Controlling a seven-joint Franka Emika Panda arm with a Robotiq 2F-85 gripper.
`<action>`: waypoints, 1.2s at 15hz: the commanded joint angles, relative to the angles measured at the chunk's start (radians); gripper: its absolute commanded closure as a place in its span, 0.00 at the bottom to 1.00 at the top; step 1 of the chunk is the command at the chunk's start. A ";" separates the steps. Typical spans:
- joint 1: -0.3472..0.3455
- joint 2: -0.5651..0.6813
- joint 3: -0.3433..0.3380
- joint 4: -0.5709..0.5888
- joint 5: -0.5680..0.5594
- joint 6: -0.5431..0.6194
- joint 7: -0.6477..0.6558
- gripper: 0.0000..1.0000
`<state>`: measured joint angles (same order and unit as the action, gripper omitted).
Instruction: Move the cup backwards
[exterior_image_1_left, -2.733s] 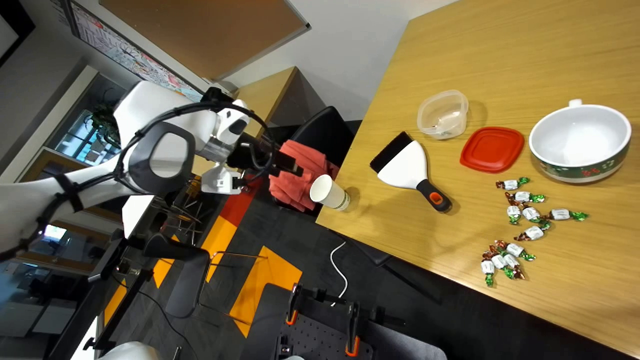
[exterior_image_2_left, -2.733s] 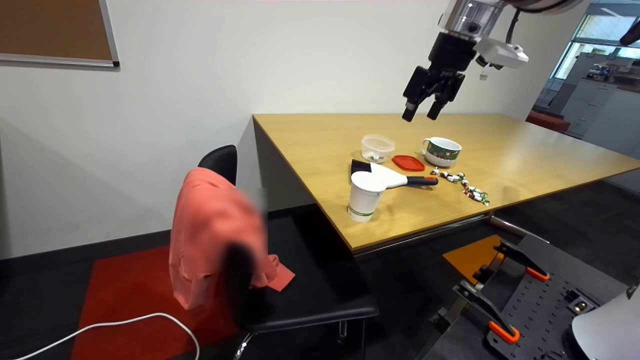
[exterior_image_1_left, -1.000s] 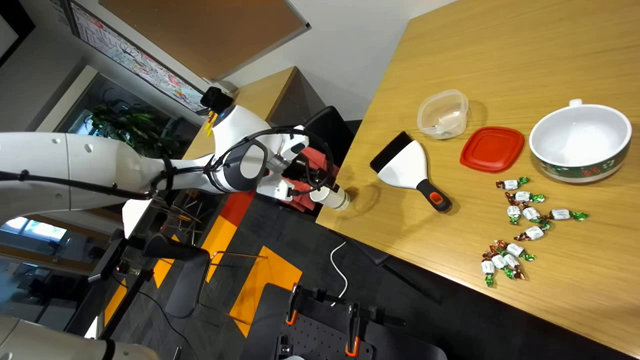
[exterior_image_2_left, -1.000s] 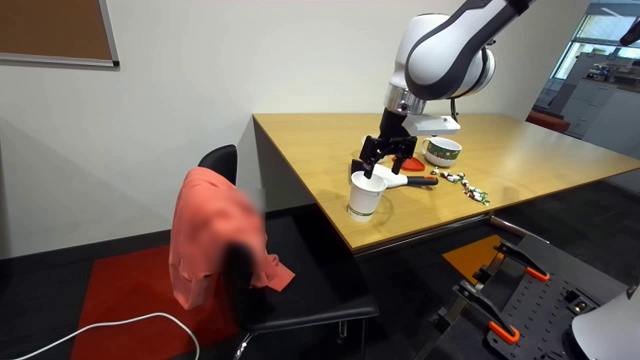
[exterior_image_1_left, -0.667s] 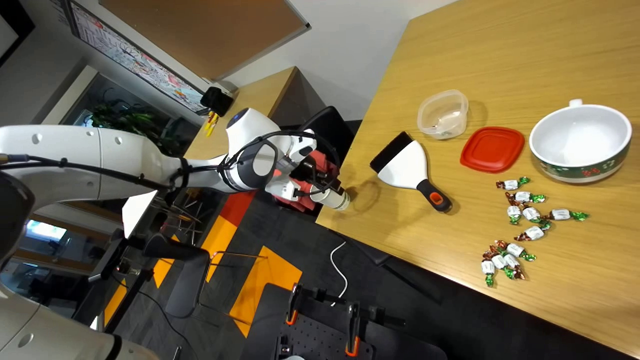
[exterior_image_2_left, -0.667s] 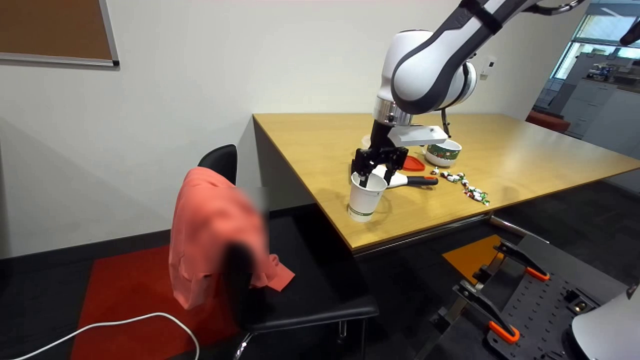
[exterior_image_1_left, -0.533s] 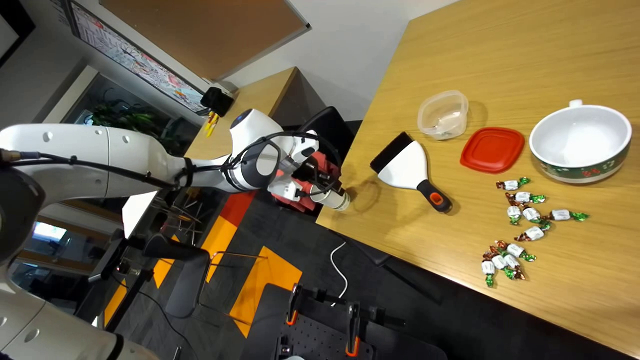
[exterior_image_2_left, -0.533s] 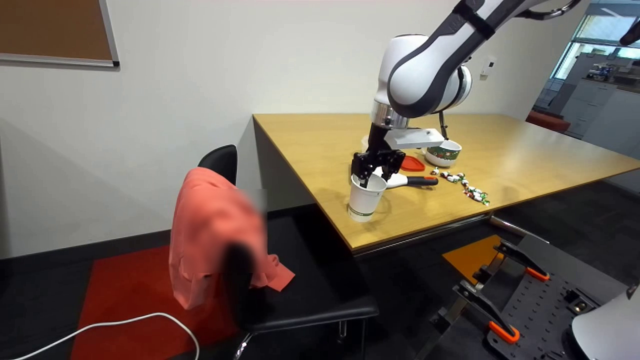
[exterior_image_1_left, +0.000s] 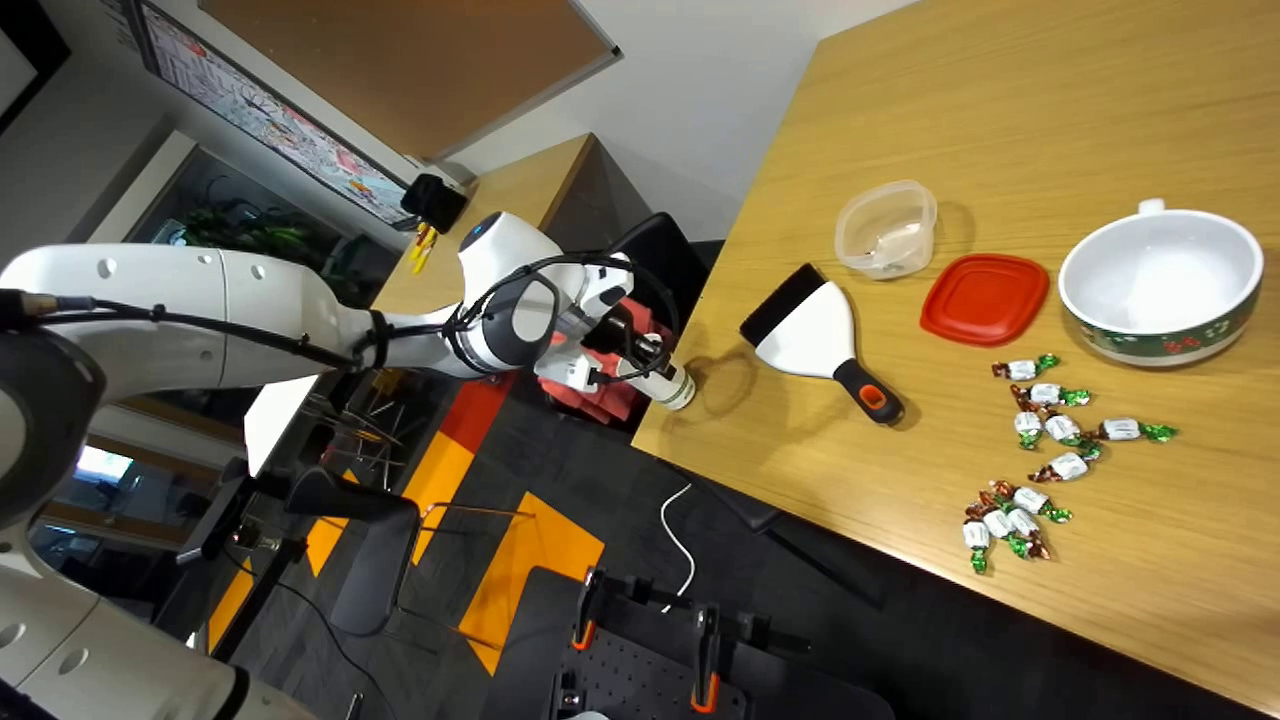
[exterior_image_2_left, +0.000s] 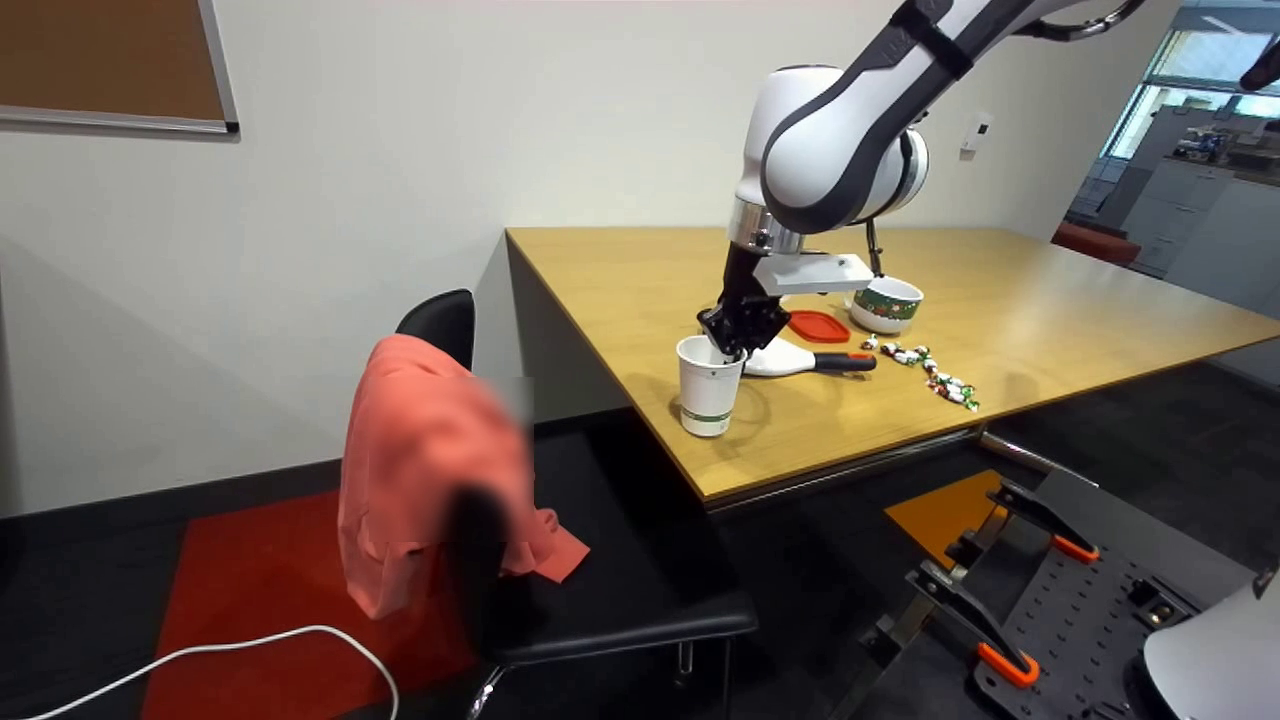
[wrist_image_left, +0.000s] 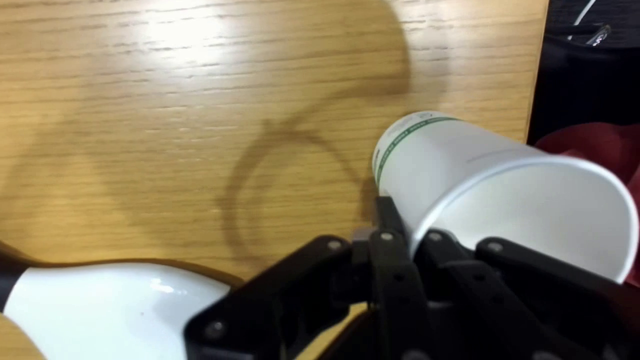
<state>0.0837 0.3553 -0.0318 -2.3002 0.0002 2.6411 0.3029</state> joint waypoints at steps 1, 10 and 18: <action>0.034 -0.060 -0.022 0.011 -0.012 0.001 0.072 1.00; 0.030 -0.016 -0.115 0.323 -0.057 -0.066 0.338 1.00; 0.013 -0.006 -0.114 0.331 -0.036 -0.052 0.311 1.00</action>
<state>0.1036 0.3496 -0.1519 -1.9707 -0.0346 2.5913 0.6156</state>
